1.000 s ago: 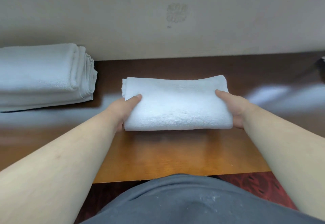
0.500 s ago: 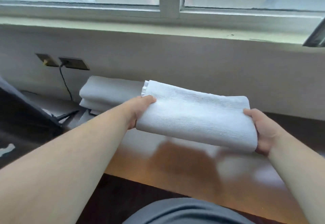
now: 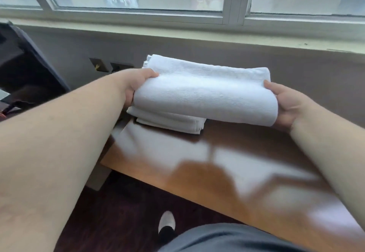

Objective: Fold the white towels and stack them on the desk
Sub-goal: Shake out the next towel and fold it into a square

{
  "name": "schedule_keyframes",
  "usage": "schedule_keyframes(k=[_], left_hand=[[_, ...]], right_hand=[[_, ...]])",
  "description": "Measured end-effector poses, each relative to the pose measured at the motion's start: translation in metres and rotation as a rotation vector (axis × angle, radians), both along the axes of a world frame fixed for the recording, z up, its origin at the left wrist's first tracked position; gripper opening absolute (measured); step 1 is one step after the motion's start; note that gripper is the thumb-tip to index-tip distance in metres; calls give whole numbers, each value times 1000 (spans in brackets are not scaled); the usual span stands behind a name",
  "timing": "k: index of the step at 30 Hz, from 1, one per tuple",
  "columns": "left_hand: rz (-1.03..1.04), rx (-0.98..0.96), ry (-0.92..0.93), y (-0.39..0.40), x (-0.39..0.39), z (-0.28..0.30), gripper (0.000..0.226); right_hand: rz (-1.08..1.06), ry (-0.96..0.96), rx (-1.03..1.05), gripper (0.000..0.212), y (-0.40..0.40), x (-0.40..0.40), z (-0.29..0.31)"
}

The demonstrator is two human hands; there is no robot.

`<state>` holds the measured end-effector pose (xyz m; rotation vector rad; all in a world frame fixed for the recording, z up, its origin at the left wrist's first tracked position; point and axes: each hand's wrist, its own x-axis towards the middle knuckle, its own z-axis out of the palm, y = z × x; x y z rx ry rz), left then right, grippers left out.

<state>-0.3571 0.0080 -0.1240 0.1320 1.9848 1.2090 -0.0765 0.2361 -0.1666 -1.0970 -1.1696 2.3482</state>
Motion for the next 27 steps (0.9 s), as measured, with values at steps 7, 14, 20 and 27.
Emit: schedule_keyframes(k=[7, 14, 20, 27], left_hand=[[-87, -64, 77, -2, -108, -15, 21], [-139, -9, 69, 9, -203, -56, 26], [-149, 42, 61, 25, -248, -88, 21], [-99, 29, 19, 41, -283, -137, 25]], right_hand=[[-112, -46, 17, 38, -13, -103, -17], [-270, -35, 67, 34, -25, -184, -54], [-335, -96, 83, 45, -17, -226, -78], [-356, -135, 46, 45, -1, -265, -114]])
